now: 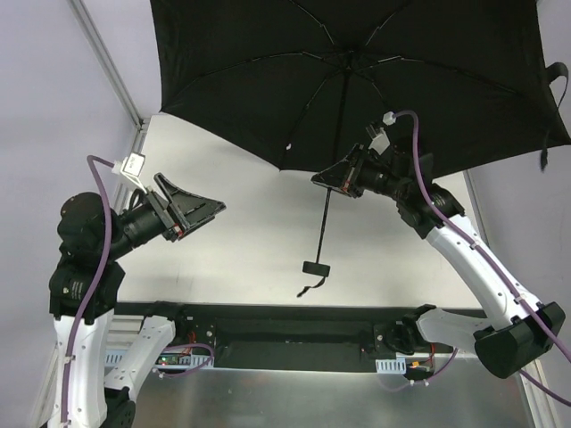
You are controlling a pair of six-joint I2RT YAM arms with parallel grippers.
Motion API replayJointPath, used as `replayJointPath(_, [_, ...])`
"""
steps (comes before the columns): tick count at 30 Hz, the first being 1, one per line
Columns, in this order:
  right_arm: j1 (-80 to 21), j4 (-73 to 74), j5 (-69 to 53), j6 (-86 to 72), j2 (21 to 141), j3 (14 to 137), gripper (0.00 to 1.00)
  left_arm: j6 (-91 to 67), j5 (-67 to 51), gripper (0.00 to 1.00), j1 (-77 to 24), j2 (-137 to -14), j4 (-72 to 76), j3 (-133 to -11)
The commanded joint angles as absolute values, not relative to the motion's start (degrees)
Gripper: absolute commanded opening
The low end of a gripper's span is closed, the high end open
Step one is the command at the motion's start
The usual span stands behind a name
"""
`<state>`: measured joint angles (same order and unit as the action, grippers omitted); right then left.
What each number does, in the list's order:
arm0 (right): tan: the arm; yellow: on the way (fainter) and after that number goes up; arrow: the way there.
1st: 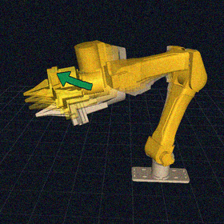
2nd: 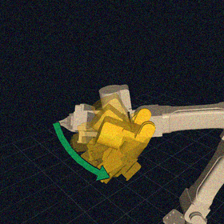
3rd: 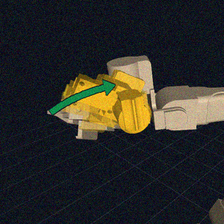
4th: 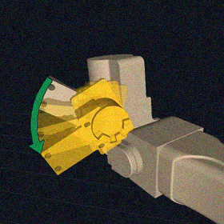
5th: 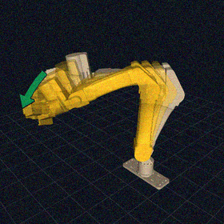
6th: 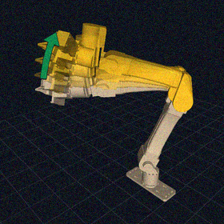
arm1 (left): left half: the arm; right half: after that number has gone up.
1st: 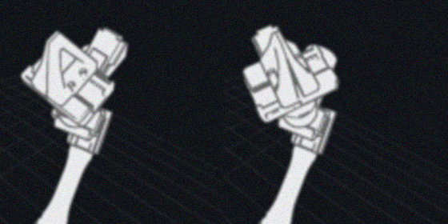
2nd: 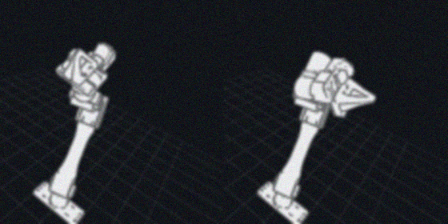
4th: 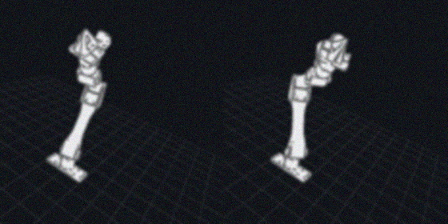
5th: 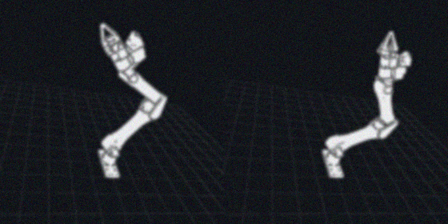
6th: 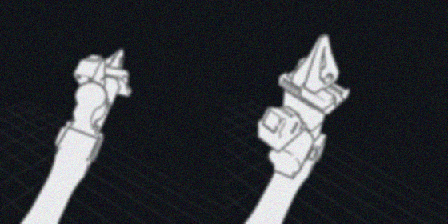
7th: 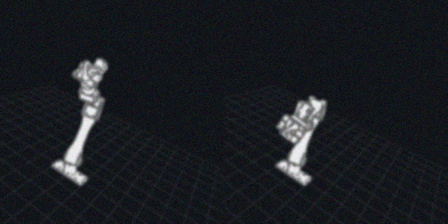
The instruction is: Put away the umbrella
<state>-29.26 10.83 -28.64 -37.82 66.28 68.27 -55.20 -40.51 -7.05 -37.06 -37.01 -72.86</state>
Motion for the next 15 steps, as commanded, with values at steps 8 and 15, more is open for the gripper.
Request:
replayJointPath(8, [-28.83, -4.47, -33.84, -44.82, 67.50, 68.82, 0.00, -57.92, -27.26, 0.80, -34.24, -49.99, -19.45, -72.68])
replayJointPath(15, [-28.83, -6.68, -33.84, -47.37, 67.59, 69.52, 0.00, -55.99, -26.10, 0.77, -43.33, -63.09, -12.84, -75.41])
